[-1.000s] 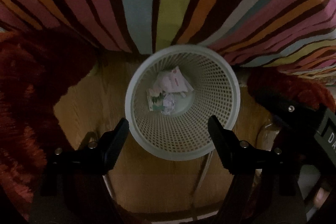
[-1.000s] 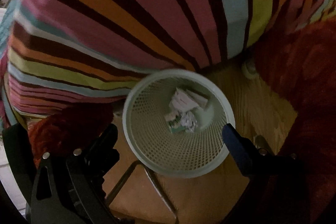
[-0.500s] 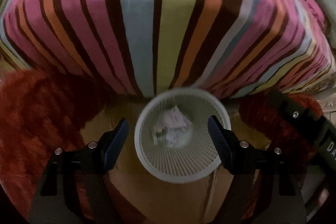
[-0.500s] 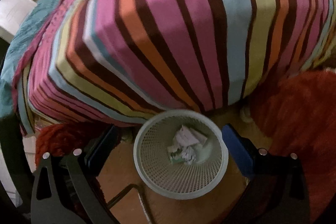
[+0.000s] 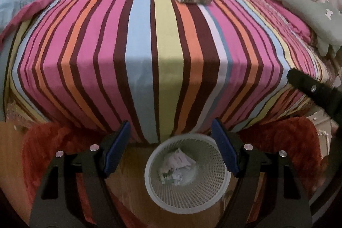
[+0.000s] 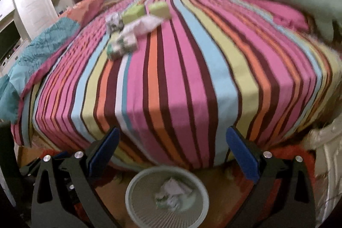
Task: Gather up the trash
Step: 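Move both grippers back up from the wastebasket toward the bed, then grasp the white plastic bag with the right gripper while the left gripper grasps the green tissue pack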
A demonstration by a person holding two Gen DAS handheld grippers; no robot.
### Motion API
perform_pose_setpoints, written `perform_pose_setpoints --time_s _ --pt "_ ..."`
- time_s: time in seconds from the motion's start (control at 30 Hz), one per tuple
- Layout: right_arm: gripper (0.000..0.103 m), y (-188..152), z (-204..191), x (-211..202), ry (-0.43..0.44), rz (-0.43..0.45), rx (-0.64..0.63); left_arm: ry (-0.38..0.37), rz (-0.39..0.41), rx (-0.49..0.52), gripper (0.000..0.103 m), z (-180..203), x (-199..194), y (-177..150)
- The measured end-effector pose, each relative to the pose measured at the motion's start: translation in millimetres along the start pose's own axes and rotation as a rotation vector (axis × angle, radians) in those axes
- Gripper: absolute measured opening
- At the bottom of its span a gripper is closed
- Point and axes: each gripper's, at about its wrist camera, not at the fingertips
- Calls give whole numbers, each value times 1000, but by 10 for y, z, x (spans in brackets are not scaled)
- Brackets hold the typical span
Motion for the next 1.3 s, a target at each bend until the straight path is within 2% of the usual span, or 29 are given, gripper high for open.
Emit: perform_pose_setpoints --time_s 0.2,0.4,0.7,1.03,1.3 --pt "95 231 -4 -60 7 83 -26 -14 34 -29 76 -94 -44 183" --pt "95 471 8 -18 63 101 -27 -10 92 4 76 -133 -106 415" --pt "95 805 -56 153 138 58 -50 -13 164 95 76 -95 -125 895" --pt "95 1212 -224 461 180 41 -126 -12 152 197 76 -30 117 1304" --pt "95 1442 -367 776 225 -11 -214 -45 142 232 76 -34 324 1610"
Point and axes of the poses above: each gripper's, at about its wrist camera, not at the fingertips, and x roughly the way its jaws point, z to its right, y to its top, and after that the axes turned 6 degrees about x, right-handed
